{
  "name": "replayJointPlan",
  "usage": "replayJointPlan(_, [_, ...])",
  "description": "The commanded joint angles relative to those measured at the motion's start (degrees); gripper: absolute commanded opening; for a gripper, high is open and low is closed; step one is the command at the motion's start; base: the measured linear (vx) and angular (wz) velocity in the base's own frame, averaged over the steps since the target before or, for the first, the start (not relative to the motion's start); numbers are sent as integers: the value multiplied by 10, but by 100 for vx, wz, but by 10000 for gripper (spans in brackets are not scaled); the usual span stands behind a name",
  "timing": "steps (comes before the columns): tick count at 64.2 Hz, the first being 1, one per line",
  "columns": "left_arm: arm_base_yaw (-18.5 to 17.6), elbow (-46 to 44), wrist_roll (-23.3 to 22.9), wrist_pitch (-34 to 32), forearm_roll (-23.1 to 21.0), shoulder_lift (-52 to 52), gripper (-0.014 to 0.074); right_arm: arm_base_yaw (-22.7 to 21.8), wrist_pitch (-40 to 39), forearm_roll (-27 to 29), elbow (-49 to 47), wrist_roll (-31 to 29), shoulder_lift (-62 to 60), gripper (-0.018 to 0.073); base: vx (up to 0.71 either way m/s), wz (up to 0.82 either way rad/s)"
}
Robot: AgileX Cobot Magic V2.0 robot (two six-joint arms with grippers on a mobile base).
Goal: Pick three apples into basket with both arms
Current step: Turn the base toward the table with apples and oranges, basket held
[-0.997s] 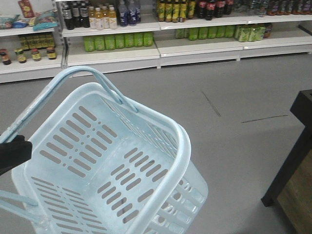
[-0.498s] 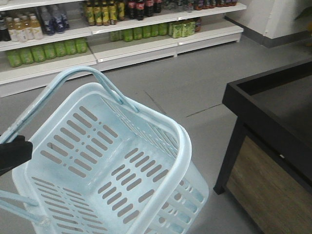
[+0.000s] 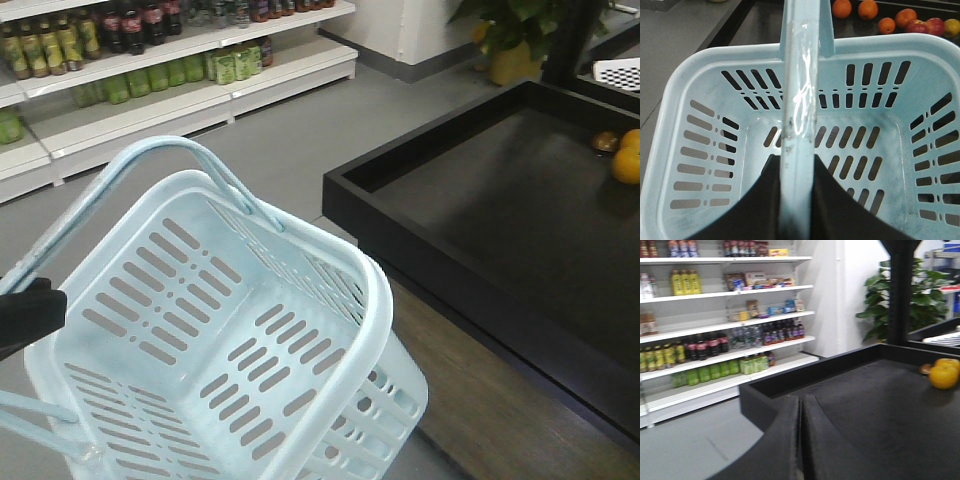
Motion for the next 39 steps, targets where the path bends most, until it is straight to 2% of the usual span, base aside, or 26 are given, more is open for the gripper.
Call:
replayJointPlan(1, [-1,-18,-4,-53,-25,-3,-6,-3,-44,-5,8,-5,-8,-4,10,-49])
replayJointPlan(39, [-1,-18,-4,-53,-25,-3,-6,-3,-44,-5,8,-5,-8,-4,9,-45])
